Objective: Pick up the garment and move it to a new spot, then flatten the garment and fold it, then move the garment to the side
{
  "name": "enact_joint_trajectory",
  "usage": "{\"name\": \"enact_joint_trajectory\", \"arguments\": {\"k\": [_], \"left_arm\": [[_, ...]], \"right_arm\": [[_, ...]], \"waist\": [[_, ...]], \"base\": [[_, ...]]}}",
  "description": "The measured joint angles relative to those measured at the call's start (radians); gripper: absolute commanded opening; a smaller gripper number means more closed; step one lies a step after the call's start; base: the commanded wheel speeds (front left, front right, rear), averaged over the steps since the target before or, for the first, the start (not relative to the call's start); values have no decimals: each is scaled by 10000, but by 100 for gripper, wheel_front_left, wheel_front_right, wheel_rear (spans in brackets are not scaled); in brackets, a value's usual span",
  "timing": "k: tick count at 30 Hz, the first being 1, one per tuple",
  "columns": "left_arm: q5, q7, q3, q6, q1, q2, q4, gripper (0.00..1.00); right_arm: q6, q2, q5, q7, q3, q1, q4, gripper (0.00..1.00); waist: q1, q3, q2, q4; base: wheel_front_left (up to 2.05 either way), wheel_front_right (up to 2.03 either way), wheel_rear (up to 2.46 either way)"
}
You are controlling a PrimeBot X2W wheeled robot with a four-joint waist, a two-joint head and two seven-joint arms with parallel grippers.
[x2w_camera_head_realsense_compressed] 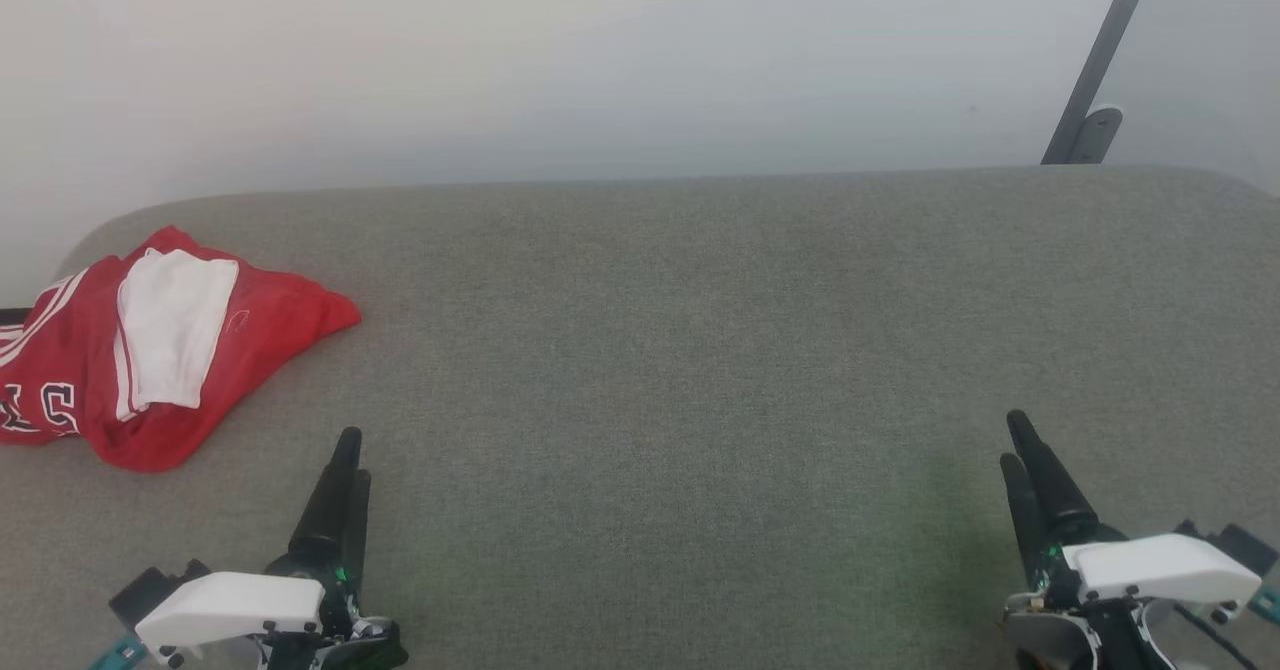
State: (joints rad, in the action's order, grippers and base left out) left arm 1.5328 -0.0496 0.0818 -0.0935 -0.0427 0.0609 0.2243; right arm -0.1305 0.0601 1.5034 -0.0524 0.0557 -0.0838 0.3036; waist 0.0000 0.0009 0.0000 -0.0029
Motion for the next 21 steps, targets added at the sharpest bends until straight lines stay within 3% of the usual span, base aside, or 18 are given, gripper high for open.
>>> {"name": "enact_joint_trajectory", "arguments": {"k": [7,21], "left_arm": [[-692,270,-148,159,26,222,-171,100],[-3204,871,-493,734,175,1007,-531,100]], "right_arm": [[0,44,-755,173,-196,-166,109,100],[0,355,-3183,384,-543,-689,188,100]], "waist": [[0,-14,0,-7],[0,-30,0,-38]], "base": [[0,0,0],[0,0,0]]}}
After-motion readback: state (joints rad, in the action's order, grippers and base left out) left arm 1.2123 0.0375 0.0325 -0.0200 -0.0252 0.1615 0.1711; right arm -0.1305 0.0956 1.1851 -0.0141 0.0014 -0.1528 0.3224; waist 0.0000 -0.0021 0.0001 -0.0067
